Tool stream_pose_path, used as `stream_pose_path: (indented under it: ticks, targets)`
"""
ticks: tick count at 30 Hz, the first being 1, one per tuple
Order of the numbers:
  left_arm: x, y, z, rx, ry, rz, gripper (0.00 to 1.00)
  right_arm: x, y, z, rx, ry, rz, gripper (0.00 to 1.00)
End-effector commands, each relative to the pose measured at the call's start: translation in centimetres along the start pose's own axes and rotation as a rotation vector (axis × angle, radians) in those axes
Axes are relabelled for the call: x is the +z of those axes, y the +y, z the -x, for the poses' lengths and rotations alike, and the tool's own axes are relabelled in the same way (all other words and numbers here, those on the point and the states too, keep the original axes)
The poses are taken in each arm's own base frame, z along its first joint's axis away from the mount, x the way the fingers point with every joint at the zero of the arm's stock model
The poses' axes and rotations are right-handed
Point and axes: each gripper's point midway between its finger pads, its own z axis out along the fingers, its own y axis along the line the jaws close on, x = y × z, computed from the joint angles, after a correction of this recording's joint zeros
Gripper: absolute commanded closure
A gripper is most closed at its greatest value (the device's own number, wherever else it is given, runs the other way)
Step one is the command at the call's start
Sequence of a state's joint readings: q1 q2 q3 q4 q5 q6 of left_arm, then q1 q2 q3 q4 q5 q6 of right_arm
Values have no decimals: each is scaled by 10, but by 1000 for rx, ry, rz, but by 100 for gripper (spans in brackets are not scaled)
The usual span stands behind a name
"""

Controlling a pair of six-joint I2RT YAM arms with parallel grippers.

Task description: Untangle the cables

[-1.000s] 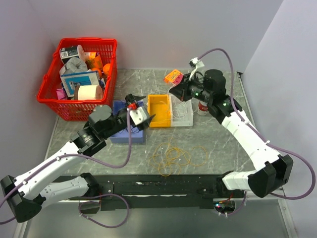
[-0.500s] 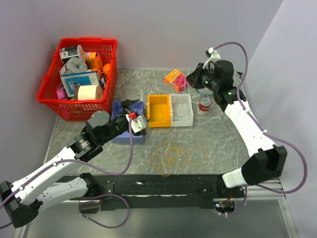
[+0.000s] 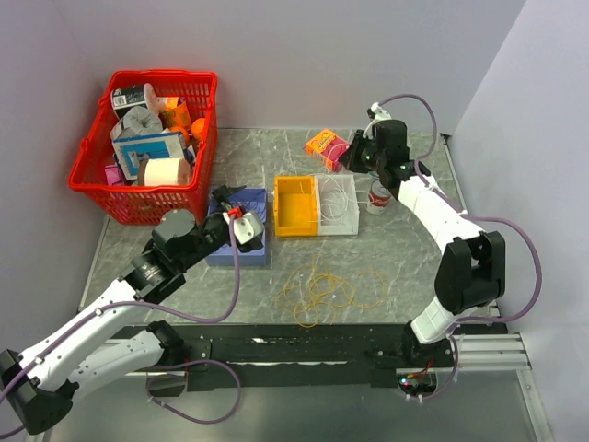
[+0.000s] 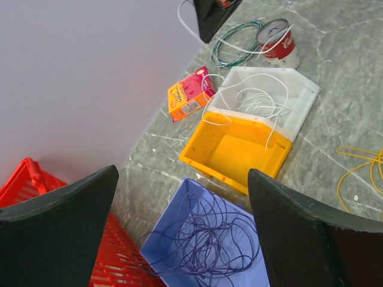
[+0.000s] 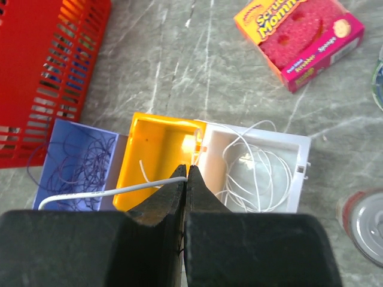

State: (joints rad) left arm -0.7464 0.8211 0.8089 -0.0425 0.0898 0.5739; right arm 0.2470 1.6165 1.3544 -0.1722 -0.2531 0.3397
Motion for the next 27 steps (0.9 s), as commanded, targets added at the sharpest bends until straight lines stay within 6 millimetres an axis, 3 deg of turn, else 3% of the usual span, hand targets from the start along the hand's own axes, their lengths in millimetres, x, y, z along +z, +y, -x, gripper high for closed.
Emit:
stream_pose_path:
  ticks: [1,6,9,18,27]
  targets:
    - [-5,7,8,-21,-35,29,4,-32,9,53,-32,-181,-19,100]
    - [-7,8,7,-11,-38,39,4,-62,2,70,-46,-238,-59,100]
    - [-7,8,5,-5,-34,40,4,-68,-1,67,-46,-242,-67,100]
    - [-8,14,13,11,-66,60,5,-34,-9,24,21,-113,-40,100]
    - [-9,15,12,8,-65,65,5,-3,5,2,21,-18,-21,100]
